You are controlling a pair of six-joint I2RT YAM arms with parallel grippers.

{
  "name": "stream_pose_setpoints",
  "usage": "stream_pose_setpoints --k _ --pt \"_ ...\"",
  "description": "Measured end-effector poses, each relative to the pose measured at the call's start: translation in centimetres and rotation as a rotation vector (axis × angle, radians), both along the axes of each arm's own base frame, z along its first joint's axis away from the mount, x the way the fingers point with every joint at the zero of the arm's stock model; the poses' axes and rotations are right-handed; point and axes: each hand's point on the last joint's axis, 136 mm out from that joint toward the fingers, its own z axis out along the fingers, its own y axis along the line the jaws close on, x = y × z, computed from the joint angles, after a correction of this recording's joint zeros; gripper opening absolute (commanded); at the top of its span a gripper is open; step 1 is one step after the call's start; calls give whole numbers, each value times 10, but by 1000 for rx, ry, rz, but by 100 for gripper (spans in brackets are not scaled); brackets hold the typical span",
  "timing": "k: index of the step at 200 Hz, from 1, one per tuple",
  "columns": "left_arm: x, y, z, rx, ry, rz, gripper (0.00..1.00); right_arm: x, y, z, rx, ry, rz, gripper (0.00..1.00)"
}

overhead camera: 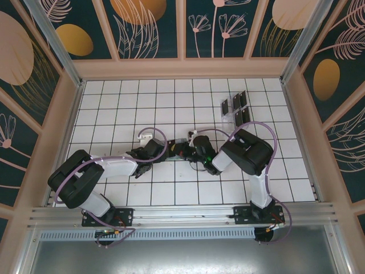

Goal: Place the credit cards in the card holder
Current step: Insert the credit card into the card slot.

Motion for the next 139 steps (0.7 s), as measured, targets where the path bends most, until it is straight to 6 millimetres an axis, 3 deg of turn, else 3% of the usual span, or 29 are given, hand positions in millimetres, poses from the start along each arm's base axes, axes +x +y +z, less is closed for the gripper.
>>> stream_pose_setpoints --k 22,39,88,139 --pt "0 0 0 0 0 0 98 1 5 5 -2 -12 24 29" --pt "0 0 1 0 1 0 98 4 10 11 -24 -23 44 38" --pt "-6 5 7 20 21 0 99 12 19 13 -167 -36 104 45" --pt "-2 10 24 -11 -3 17 98 19 14 9 -315 -52 126 47"
